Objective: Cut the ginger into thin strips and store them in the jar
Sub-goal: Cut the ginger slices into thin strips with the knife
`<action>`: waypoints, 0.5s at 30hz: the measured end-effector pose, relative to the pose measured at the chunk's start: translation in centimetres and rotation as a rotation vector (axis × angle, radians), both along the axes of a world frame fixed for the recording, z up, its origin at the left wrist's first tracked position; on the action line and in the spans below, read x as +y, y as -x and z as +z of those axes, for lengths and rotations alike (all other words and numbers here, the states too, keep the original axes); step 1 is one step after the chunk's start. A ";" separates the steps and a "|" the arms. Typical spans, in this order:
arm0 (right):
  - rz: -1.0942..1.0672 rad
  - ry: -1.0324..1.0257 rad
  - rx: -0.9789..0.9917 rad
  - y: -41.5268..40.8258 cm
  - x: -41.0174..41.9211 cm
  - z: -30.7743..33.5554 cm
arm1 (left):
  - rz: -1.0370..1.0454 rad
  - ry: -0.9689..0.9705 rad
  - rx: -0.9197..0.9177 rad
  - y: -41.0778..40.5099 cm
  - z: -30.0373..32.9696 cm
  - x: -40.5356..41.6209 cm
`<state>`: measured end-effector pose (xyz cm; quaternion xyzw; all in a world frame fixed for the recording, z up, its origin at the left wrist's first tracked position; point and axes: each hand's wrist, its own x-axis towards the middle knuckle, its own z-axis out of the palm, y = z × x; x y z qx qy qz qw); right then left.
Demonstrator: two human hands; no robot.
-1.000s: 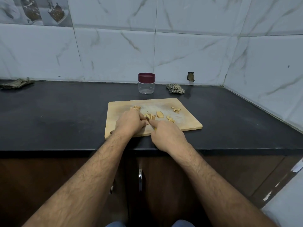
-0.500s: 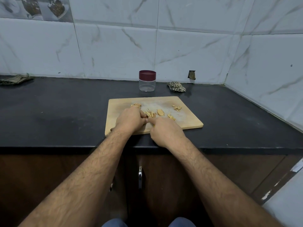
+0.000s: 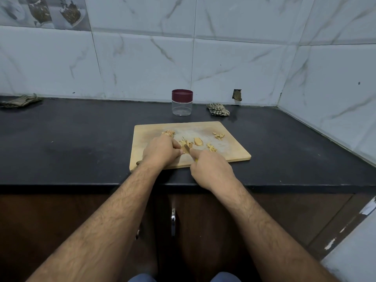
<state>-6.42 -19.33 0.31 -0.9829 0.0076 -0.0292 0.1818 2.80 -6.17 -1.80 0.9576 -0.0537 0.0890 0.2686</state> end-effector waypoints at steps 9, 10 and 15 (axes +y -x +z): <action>0.025 -0.042 -0.024 -0.6 0.5 -0.3 | 0.025 0.007 0.007 -0.1 -0.1 -0.2; 0.026 -0.041 -0.032 -0.6 0.5 -0.4 | 0.023 0.005 0.011 -0.1 -0.1 -0.2; 0.030 -0.037 -0.051 -0.6 0.7 -0.6 | 0.010 -0.009 0.020 -0.3 -0.1 -0.1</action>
